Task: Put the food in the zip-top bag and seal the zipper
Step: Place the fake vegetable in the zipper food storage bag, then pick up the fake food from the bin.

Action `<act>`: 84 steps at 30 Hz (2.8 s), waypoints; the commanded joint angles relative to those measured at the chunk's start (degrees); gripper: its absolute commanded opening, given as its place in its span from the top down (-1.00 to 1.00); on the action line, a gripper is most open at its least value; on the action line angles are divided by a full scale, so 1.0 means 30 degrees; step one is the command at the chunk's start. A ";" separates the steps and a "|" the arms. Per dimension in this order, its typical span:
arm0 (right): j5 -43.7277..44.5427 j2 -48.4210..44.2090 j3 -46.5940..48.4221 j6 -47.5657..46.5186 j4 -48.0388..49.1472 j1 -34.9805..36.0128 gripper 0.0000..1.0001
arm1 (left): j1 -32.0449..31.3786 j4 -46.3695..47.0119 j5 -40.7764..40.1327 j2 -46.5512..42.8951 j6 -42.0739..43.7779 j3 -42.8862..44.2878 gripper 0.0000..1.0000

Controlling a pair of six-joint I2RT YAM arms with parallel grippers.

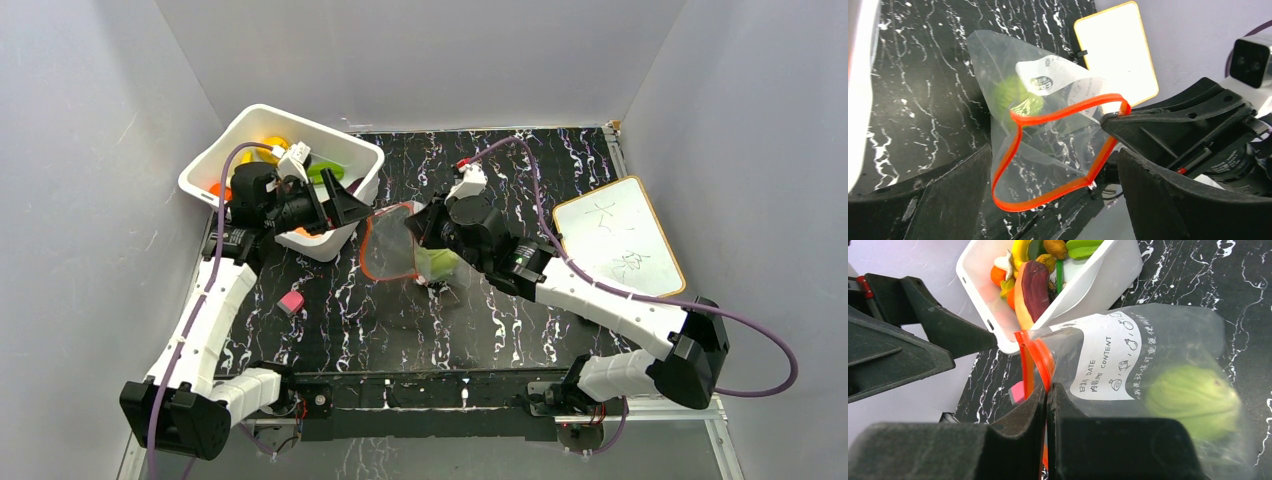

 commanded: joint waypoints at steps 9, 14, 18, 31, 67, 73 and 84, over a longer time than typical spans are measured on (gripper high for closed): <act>0.1922 -0.1548 -0.0020 0.0798 0.0167 -0.0070 1.00 | -0.0094 -0.1099 0.0321 -0.0565 0.1474 -0.1126 -0.70; 0.2015 -0.1586 0.0012 0.0856 -0.0028 -0.0048 1.00 | -0.0079 -0.0287 0.1384 0.0039 0.1015 -0.1942 -0.21; 0.2169 -0.1864 -0.0385 0.0960 -0.0056 -0.0049 1.00 | -0.0099 0.0040 0.1363 0.0291 0.0739 -0.2284 0.42; 0.3085 -0.3394 -0.1803 -0.3513 -0.0795 -0.0052 1.00 | -0.1147 0.4310 0.2379 0.2932 -0.0847 -0.2077 1.00; 0.3292 -0.4821 -0.2707 -0.3912 -0.2287 -0.0051 1.00 | 0.1166 -0.4017 -1.7834 1.0733 0.7743 0.7506 -0.63; 0.3475 -0.4688 -0.2149 -0.4473 -0.2345 -0.0048 1.00 | 0.2167 -0.3574 -1.8832 1.1961 0.8124 0.8184 -0.78; 0.3582 -0.4635 -0.1397 -0.4814 -0.2518 -0.0048 1.00 | 0.2710 -0.3922 -2.0326 1.5455 0.9099 1.0688 -0.90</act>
